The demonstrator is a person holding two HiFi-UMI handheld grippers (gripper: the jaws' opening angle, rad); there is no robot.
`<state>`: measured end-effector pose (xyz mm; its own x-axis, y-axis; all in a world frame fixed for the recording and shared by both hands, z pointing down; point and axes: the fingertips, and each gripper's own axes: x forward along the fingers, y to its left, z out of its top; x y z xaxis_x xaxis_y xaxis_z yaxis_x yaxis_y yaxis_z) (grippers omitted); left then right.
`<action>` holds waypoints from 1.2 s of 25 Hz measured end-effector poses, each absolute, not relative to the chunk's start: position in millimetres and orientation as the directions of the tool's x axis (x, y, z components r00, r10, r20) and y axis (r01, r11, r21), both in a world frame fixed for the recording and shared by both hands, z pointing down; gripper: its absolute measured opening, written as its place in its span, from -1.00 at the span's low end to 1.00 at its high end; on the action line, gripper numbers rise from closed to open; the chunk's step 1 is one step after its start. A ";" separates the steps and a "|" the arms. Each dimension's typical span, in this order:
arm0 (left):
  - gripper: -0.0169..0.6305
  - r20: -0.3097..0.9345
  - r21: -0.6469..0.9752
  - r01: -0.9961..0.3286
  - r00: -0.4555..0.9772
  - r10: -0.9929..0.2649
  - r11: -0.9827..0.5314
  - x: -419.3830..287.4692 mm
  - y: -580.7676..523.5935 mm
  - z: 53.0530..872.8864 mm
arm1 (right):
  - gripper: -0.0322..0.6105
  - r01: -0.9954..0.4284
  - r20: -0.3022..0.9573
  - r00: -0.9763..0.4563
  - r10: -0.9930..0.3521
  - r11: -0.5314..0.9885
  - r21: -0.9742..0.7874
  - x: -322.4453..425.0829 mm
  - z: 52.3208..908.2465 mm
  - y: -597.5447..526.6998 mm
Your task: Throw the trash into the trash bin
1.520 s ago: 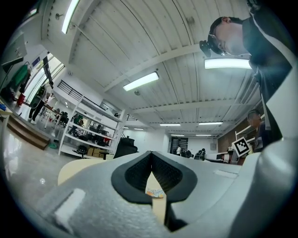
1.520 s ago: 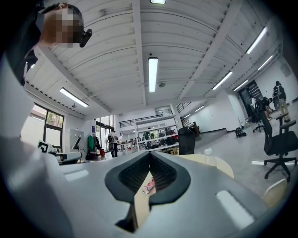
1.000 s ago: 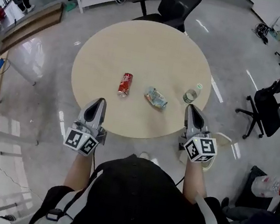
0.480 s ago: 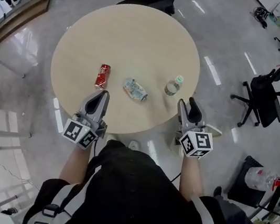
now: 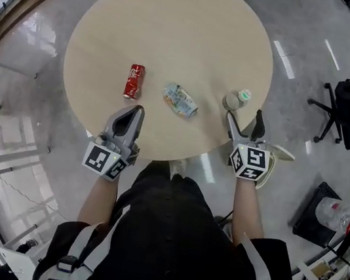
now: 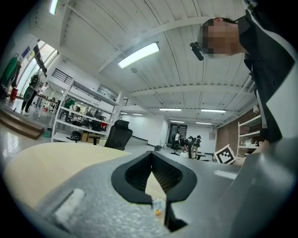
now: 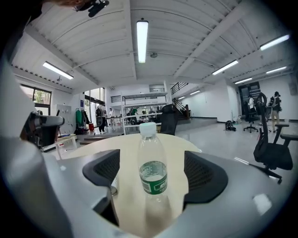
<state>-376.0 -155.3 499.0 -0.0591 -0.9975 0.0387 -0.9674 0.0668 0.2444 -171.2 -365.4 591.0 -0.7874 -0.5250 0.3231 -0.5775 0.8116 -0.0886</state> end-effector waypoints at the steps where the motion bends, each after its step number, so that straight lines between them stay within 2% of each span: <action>1: -0.95 0.043 0.245 -0.968 -0.050 -0.998 0.059 -377.4 -158.9 500.7 | 0.40 -0.579 0.331 -0.785 -0.524 0.810 -0.092 -176.4 596.9 -370.1; 6: -0.94 0.096 0.232 -0.972 -0.015 -0.995 0.037 -377.3 -161.2 515.7 | 0.51 -0.594 0.384 -0.766 -0.516 0.796 -0.114 -201.2 626.0 -386.3; 14: -0.94 0.126 0.236 -0.971 0.002 -0.992 0.028 -388.1 -158.0 523.5 | 0.50 -0.636 0.434 -0.729 -0.529 0.759 -0.143 -223.3 651.7 -401.9; 15: -0.95 0.125 0.232 -0.972 0.007 -0.992 0.022 -387.6 -157.8 522.8 | 0.47 -0.637 0.435 -0.727 -0.532 0.759 -0.137 -224.4 651.0 -403.4; 17: -0.95 0.119 0.220 -0.975 0.004 -0.993 0.022 -386.1 -156.7 520.1 | 0.15 -0.635 0.439 -0.724 -0.531 0.762 -0.126 -225.0 648.4 -405.1; 21: -0.95 0.109 0.217 -0.975 -0.016 -0.994 0.039 -384.6 -152.5 518.3 | 0.14 -0.611 0.431 -0.741 -0.515 0.784 -0.113 -223.8 641.4 -398.6; 30: -0.95 0.050 0.198 -0.977 -0.069 -0.996 0.077 -386.4 -135.0 492.1 | 0.14 -0.517 0.332 -0.820 -0.467 0.853 -0.077 -232.2 585.5 -361.3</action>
